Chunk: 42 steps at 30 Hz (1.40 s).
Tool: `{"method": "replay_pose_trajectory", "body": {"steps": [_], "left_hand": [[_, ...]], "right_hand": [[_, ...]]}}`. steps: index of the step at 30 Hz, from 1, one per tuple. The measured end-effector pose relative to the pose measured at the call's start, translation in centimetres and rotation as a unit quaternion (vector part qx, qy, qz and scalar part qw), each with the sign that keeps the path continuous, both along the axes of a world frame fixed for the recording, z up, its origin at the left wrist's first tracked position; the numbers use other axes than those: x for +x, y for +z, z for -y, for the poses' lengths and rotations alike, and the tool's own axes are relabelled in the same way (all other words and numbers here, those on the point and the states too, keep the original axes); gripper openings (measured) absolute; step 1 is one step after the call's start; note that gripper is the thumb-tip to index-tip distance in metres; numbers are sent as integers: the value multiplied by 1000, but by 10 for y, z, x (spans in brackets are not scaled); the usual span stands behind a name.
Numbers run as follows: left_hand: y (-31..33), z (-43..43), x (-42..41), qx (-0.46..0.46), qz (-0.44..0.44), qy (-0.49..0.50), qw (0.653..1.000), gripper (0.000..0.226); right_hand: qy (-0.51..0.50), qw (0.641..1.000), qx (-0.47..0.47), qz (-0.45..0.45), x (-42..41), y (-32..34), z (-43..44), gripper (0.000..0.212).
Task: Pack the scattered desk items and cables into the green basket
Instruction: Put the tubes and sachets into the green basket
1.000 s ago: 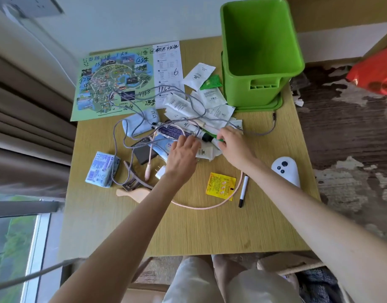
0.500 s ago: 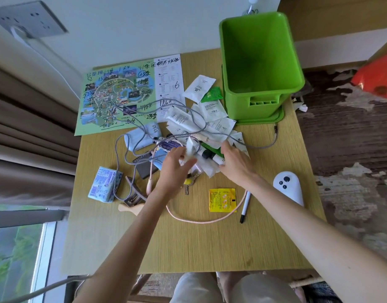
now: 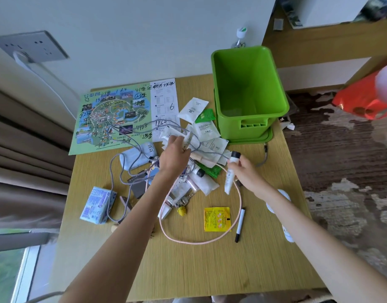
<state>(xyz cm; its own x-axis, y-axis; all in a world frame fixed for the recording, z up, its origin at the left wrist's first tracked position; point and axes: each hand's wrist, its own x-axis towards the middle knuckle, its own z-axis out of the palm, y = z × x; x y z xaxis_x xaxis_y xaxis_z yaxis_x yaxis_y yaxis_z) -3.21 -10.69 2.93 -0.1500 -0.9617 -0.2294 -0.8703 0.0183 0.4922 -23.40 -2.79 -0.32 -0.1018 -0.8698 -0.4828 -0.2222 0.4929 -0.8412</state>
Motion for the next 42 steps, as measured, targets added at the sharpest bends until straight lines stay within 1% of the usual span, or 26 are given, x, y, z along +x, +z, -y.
{"method": "replay_pose_trajectory", "body": {"steps": [2,3,5,8,11,13,14,15,17,19,22,24,27,28,30,31,33,35,37,39,42], "left_hand": [[-2,4,0,14,64,-41,997,16],[-3,5,0,15,83,-51,995,15],[-6,4,3,-1,99,-63,993,14],[-6,1,7,-30,112,-73,991,14],[-10,-2,14,-37,127,-86,987,13],[-13,-4,17,-43,149,-113,981,10],[-15,-5,18,-48,163,-131,977,9],[-16,-6,19,-54,172,-148,972,9],[-19,-7,19,-65,174,-179,966,12],[-21,-6,18,-60,167,-217,960,24],[-24,-5,15,-35,173,-264,948,40],[-27,-4,11,-33,185,-287,939,44],[-29,-5,3,-36,207,-317,925,47],[-30,-5,2,-39,212,-327,920,48],[-30,-4,0,-49,214,-343,913,50],[-30,-3,-1,-53,208,-346,914,49],[-30,-3,-1,-65,184,-342,919,44],[-27,-4,0,-87,149,-333,927,37],[-24,-7,-1,-106,90,-312,940,31],[-17,-11,-3,-117,22,-275,954,24],[-5,-14,-6,-93,-51,-200,974,26]], "right_hand": [[-44,999,24,-4,-6,-2,6,14],[-48,998,33,-28,-8,-2,7,15],[-20,992,40,-114,-9,-5,8,17],[20,971,28,-237,-7,-11,6,20],[49,943,-8,-330,-6,-14,6,36],[50,921,-33,-386,-5,-12,6,44],[50,911,-38,-407,-5,-13,7,43],[54,903,-41,-423,-5,-13,8,38],[67,895,-34,-439,-5,-13,13,18],[68,896,-22,-438,-4,-14,18,25],[51,908,-2,-417,1,-19,24,34],[41,913,12,-405,5,-22,28,36],[40,921,28,-387,7,-20,32,22],[45,926,32,-375,6,-19,32,23],[49,937,32,-344,3,-16,28,36],[40,942,31,-332,0,-14,24,40],[1,950,34,-310,-7,-10,16,37],[-46,961,33,-269,-13,-7,7,36],[-82,972,42,-218,-18,-2,-3,33],[-100,978,62,-172,-21,4,-14,29],[-118,986,82,-85,-19,11,-32,22]]}}
